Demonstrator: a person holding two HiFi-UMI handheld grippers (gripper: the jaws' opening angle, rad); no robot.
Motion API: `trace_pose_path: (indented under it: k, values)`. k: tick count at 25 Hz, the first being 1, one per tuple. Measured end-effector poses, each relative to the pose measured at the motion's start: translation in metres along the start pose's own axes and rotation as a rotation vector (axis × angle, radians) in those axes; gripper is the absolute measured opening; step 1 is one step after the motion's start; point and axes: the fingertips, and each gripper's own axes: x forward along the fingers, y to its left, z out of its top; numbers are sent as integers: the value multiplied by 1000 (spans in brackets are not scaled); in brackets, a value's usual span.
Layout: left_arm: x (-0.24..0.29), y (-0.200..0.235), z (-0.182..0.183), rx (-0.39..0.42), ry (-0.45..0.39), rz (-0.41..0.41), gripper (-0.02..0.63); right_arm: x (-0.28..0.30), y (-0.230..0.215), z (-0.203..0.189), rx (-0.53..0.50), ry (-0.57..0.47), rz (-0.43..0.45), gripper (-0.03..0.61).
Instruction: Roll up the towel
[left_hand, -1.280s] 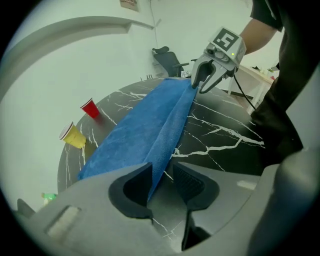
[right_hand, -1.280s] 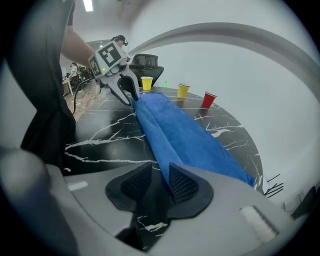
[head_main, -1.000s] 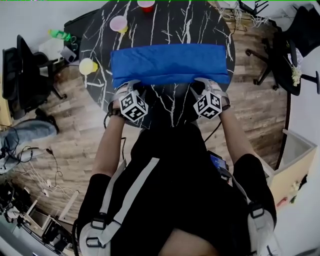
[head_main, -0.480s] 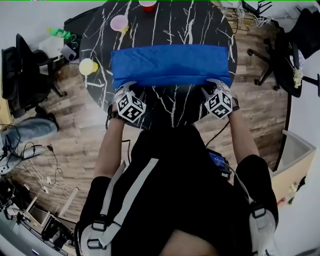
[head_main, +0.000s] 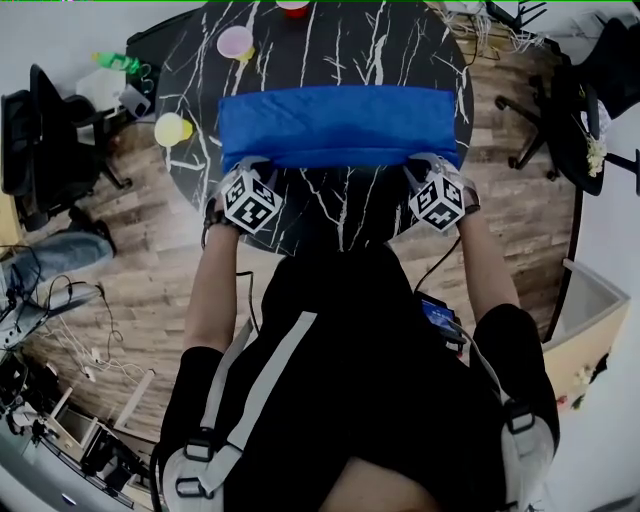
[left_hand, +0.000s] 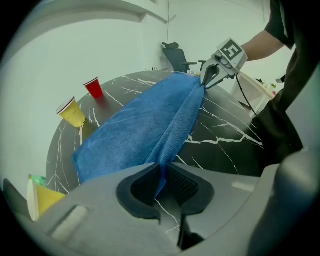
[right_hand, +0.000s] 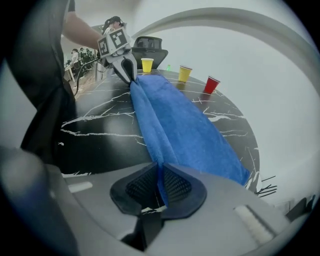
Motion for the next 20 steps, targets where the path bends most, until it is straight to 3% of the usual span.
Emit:
trace_pose_path:
  k: [14, 20]
  values:
    - [-17, -42, -29, -20, 19, -13, 38, -16, 49, -12, 20, -3, 4, 30]
    - [-19, -55, -39, -71, 10, -40, 39, -19, 59, -16, 58, -23, 20, 31]
